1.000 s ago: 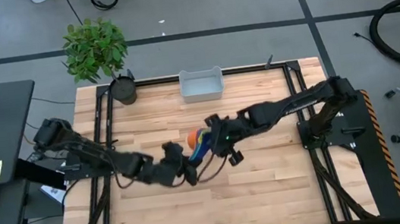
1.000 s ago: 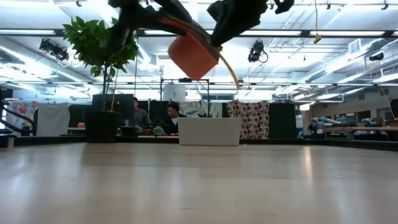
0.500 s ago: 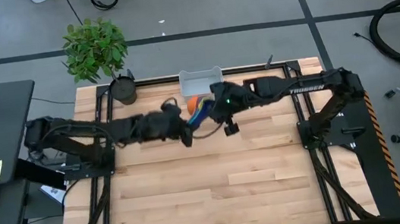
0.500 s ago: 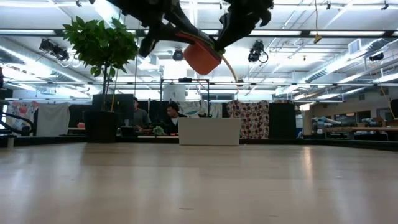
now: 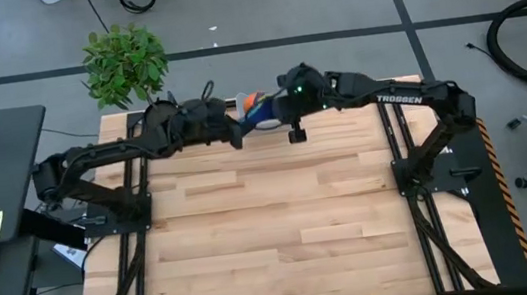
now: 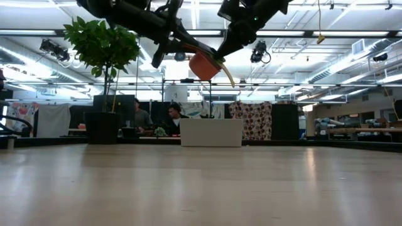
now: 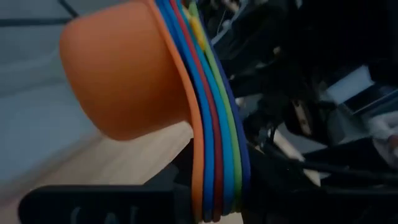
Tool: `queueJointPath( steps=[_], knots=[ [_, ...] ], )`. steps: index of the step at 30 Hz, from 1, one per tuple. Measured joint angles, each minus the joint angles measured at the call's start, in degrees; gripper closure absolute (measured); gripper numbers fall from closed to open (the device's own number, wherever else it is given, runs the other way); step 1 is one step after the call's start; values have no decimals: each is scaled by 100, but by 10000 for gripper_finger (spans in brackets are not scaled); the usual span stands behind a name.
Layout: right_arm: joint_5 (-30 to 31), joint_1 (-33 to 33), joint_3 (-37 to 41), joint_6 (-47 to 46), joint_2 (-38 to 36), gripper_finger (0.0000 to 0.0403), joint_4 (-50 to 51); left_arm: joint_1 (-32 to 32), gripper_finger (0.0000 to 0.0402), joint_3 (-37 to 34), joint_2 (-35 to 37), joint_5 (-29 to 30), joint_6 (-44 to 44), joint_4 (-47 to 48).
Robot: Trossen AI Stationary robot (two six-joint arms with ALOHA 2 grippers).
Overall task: Nest measuring cups in basket
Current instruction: Put the stacked measuring cups into the gray bin
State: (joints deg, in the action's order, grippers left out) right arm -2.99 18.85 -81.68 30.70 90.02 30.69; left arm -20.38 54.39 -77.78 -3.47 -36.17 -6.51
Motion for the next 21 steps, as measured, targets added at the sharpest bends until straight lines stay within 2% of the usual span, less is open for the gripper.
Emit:
queueJointPath(
  steps=[5, 11, 21],
  knots=[
    [-352, 432, -3, 299, 7, 382, -137, -484, 332, 2, -173, -521, -52, -412],
    [-658, 790, 14, 408, 144, 383, -212, -737, 332, 4, -548, -694, -179, -818],
    [-705, 1175, 12, 625, 685, 383, -508, -1221, 332, 267, -1229, -1181, -347, -889]
  ],
)
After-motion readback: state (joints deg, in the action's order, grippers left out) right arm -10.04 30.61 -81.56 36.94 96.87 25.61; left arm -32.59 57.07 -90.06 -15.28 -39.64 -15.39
